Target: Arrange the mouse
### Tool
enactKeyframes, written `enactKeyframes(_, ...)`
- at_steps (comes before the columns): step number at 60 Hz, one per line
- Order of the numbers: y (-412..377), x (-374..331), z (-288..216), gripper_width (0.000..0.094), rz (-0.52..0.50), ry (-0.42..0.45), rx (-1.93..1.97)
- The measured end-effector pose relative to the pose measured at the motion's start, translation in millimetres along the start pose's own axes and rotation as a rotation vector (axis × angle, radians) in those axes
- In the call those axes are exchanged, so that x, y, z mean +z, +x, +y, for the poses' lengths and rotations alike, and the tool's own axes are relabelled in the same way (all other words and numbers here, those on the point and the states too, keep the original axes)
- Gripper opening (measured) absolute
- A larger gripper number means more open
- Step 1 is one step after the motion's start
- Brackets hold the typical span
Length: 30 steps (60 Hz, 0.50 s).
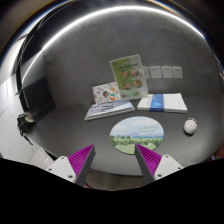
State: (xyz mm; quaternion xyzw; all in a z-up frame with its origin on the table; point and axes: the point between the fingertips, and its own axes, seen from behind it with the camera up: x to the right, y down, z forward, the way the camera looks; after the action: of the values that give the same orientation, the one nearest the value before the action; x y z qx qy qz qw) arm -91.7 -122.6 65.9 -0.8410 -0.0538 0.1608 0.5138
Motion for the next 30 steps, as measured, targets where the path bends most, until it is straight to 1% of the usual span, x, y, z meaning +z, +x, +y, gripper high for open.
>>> enactKeyframes(11, 61.0, -17.0, 7.9, 0.0824, 0.161, -0.02, 0.052)
enactKeyframes(19, 139.3, -34.2, 11.6, 0.0822, 0.272, -0.044, -0.009)
enactKeyframes(24, 188.7, -33.4, 11.6, 0.0822, 0.295, -0.057, -0.023)
enactKeyframes(30, 244.2, -20.6, 10.0, 0.0824, 0.298, -0.081, -0.041)
